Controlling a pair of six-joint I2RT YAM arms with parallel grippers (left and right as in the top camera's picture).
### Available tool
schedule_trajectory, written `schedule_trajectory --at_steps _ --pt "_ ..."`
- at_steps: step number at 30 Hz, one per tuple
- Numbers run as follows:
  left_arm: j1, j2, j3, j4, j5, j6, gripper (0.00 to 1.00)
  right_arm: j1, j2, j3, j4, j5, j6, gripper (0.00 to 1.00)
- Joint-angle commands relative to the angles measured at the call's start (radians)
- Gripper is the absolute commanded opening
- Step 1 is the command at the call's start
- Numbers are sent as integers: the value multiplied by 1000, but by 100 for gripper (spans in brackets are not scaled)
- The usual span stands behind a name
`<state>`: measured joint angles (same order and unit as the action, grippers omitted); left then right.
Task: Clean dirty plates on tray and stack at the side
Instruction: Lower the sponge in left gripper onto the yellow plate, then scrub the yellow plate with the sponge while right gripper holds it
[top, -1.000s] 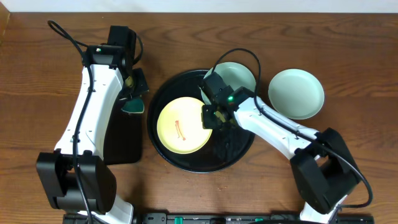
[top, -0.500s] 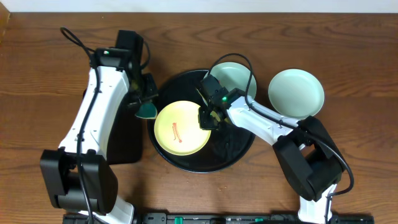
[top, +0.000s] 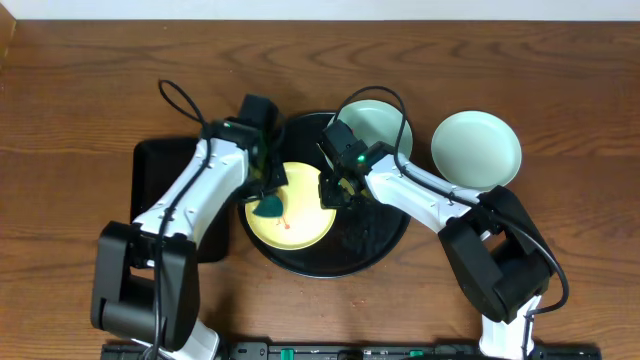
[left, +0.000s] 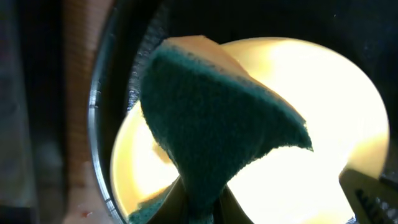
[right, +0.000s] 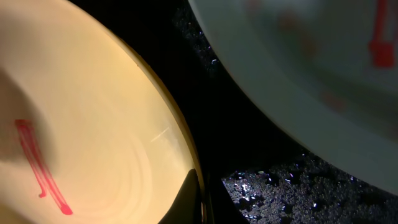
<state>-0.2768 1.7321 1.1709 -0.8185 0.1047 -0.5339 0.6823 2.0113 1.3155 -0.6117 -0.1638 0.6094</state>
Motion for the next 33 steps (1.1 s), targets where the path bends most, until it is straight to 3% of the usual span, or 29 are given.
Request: schedule_trajectory --at_steps 1,16,25,30,33 --pt "-22 4 -73 44 -42 -88 7 -9 18 12 -1 2 -8 1" --pt "-159 60 -127 118 -24 -76 7 -9 18 12 -1 2 -9 1" --pt "-38 60 -126 260 -56 -47 7 -8 18 12 -3 2 -12 1" --pt "-1 60 -126 182 -74 -41 7 -8 18 12 -3 2 -13 1" --pt "-6 60 -126 114 -20 37 8 -8 18 12 -2 2 -12 1"
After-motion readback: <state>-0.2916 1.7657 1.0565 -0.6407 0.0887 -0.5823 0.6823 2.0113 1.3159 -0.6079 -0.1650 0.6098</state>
